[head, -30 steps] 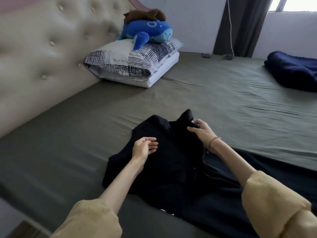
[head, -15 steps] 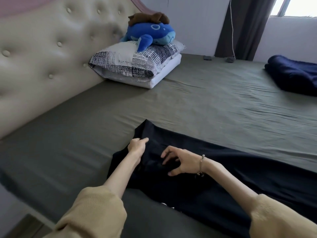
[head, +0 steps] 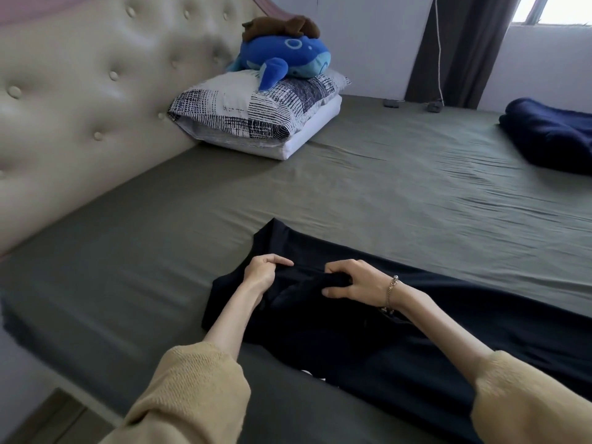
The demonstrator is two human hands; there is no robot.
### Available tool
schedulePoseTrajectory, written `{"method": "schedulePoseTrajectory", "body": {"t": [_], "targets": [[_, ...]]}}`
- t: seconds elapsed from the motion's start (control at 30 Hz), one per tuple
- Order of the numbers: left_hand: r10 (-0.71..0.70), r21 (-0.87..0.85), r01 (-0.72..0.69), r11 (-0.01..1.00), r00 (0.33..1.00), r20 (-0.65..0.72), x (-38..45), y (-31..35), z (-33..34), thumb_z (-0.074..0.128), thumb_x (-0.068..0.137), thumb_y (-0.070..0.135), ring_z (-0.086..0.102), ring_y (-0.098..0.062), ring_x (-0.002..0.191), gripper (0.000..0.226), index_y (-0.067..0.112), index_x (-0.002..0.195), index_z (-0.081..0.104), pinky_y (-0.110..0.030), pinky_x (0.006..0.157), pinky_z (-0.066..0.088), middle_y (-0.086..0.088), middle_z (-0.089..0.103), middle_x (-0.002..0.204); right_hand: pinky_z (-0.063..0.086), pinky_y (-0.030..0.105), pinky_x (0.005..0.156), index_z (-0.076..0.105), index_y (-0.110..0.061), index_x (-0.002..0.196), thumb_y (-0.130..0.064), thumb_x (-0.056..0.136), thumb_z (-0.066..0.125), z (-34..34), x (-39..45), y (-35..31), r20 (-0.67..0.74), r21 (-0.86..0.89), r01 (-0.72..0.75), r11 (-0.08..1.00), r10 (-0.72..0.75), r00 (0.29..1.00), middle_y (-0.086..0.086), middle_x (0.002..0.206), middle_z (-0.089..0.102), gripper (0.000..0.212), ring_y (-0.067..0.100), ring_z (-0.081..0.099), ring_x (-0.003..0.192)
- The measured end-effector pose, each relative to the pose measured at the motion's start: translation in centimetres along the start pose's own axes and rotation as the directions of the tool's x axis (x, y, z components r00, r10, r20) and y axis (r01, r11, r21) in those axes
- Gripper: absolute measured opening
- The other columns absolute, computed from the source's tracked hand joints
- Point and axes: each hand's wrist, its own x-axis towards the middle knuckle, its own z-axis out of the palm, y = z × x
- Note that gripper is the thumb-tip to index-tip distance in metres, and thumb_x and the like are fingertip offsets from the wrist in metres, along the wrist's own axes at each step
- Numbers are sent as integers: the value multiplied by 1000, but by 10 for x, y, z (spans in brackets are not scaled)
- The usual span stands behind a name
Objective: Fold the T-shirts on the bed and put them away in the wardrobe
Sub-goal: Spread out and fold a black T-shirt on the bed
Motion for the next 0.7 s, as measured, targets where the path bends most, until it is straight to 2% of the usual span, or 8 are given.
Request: {"method": "schedulePoseTrajectory", "body": {"t": [0.07, 0.17, 0.3, 0.43, 0.5, 0.57, 0.63, 0.7], "targets": [[-3, -24, 4, 1000, 999, 41, 2, -2, -4, 31, 94, -3, 57, -23, 112, 51, 23, 75, 70, -36, 103, 43, -9, 65, 117, 37, 20, 73, 50, -23, 82, -25, 81, 72, -1, 7, -1, 47, -11, -38, 999, 39, 998, -10, 85, 51, 22, 3, 50, 78], [20, -7, -20, 1000, 1000, 17, 4, -4, -6, 33, 95, -3, 56, -21, 101, 45, 23, 75, 64, -33, 92, 45, -9, 62, 113, 45, 26, 91, 56, -21, 111, -36, 71, 79, -2, 15, 1, 182, -71, -186, 980, 196, 964, -5, 107, 58, 49, 14, 56, 100], [47, 50, -47, 998, 999, -9, 5, -5, -4, 32, 91, -5, 46, -14, 70, 39, 22, 70, 52, -24, 62, 35, -7, 52, 93, 47, 20, 76, 65, -22, 97, -34, 76, 75, 0, 20, -2, 295, -19, -245, 969, 239, 925, -6, 92, 65, 26, 12, 61, 87], [35, 33, -36, 999, 999, 23, 4, -6, -4, 30, 91, -6, 53, -26, 111, 46, 20, 64, 58, -26, 89, 37, -14, 60, 118, 46, 16, 66, 59, -22, 82, -8, 84, 65, -2, 29, 2, 318, 207, -214, 955, 141, 937, -6, 80, 62, 16, 9, 58, 73], [8, 11, -9, 1000, 1000, 29, 6, -6, -4, 31, 91, -4, 54, -25, 112, 49, 21, 65, 64, -28, 94, 42, -12, 61, 120, 47, 15, 64, 56, -20, 83, 2, 83, 62, -2, 36, 7, 227, 356, -207, 911, 130, 965, -4, 79, 61, 24, 3, 59, 66], [-38, -83, 41, 996, 998, 43, 6, -6, -4, 32, 89, -3, 59, -23, 92, 45, 18, 69, 66, -29, 75, 50, -17, 64, 113, 46, 15, 69, 52, -15, 88, 6, 83, 62, -3, 46, 16, 11, 416, -179, 892, 192, 981, 1, 87, 60, 24, 5, 60, 74], [-90, -244, 103, 964, 994, 63, 5, -2, -4, 34, 92, 2, 58, -19, 86, 35, 8, 83, 67, -25, 64, 50, -17, 61, 115, 44, 24, 81, 47, -12, 98, -1, 82, 65, -5, 56, 29, -192, 327, -204, 923, 277, 941, 6, 98, 57, 26, 17, 57, 92], [-127, -378, 152, 913, 988, 90, -2, 7, -5, 37, 96, 13, 55, -17, 92, 26, 3, 98, 61, -26, 67, 53, -13, 55, 116, 42, 27, 88, 46, -10, 113, -13, 80, 71, -6, 56, 33, -195, 274, -306, 912, 364, 911, 8, 109, 57, 42, 24, 56, 103]]}}
